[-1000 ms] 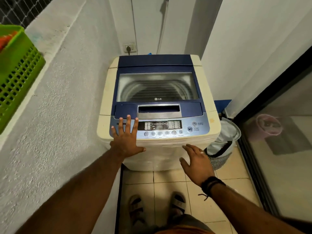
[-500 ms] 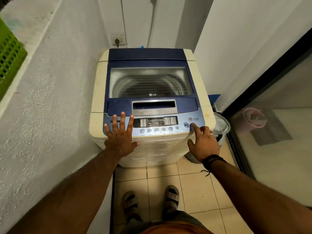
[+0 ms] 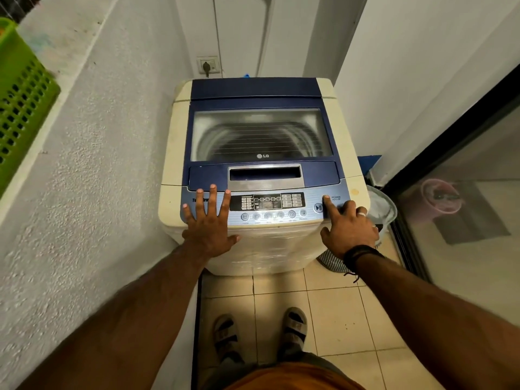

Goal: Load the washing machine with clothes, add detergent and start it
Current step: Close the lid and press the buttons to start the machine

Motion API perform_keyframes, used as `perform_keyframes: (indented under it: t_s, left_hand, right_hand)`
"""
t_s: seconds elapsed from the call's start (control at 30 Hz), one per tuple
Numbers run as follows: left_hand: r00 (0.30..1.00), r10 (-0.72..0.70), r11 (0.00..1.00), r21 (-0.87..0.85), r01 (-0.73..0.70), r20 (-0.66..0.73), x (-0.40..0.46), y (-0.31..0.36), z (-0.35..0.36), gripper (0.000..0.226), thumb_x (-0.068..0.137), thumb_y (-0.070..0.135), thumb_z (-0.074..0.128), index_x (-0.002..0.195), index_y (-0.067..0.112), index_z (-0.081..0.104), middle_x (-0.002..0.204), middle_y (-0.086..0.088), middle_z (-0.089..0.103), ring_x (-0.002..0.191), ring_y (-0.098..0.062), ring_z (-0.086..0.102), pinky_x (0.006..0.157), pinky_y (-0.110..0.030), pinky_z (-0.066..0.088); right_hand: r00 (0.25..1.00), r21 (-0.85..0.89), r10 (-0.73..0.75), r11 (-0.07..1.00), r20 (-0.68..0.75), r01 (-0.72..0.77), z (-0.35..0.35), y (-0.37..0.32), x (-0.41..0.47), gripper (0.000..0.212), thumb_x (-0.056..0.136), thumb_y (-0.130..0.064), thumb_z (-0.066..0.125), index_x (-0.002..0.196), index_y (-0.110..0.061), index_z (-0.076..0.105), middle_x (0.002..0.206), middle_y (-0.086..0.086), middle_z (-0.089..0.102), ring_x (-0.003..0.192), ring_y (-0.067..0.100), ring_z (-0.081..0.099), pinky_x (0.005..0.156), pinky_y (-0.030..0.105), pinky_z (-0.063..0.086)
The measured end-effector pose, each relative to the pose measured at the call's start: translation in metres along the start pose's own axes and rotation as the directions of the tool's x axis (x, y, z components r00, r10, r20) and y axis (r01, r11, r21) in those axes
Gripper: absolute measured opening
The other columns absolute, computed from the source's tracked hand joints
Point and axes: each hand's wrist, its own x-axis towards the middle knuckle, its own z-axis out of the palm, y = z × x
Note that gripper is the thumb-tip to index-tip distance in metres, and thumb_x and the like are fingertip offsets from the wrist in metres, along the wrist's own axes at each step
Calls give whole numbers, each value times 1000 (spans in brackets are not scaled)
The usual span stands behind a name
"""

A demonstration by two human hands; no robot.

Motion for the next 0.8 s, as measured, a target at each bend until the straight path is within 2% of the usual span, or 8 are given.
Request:
perform_keyframes:
  t_s: [0.1, 0.3, 0.43, 0.67, 0.8]
  left_hand:
    - [999, 7, 1000, -3, -7, -35, 0, -2, 2, 125, 59, 80, 65, 156, 25, 7, 163, -14, 1, 146, -45, 6, 108, -70, 12]
    - [999, 9, 1000, 7, -8, -33, 0, -2, 3, 125, 58, 78, 67, 156, 25, 10, 163, -14, 3, 146, -45, 8, 108, -70, 13]
    - [998, 7, 1000, 8, -6, -70, 1, -3, 7, 128, 53, 77, 71, 153, 25, 10, 161, -16, 12, 144, -46, 15, 105, -71, 18]
    - [997, 6, 1000, 4, -5, -71, 0, -1, 5, 129, 55, 75, 72, 152, 25, 3, 162, -16, 7, 145, -45, 10, 106, -71, 14]
    - [999, -12, 1000, 2, 12, -43, 0, -1, 4, 129, 53, 75, 72, 152, 25, 6, 162, -16, 8, 144, -45, 11, 106, -71, 16]
  right_hand:
    - [1000, -1, 3, 1000, -4, -3, 0, -1, 1, 77, 89, -51, 52, 151, -47, 7, 137, 8, 36, 126, 36, 42, 93, 60, 48]
    - [999, -10, -12, 1000, -39, 11, 5, -1, -3, 79, 88, -51, 53, 153, -44, 7, 135, 9, 36, 124, 36, 43, 93, 58, 49]
    - [998, -7, -1, 1000, -56, 1, 7, -1, -3, 79, 88, -49, 52, 153, -45, 7, 134, 9, 37, 123, 35, 44, 93, 59, 49]
    - [998, 10, -1, 1000, -56, 2, 8, 0, 3, 71, 91, -49, 48, 151, -45, 10, 135, 10, 37, 123, 37, 44, 94, 62, 47]
    - [999, 6, -20, 1000, -28, 20, 5, 1, 2, 74, 91, -49, 49, 152, -46, 8, 139, 7, 35, 126, 35, 43, 95, 65, 46]
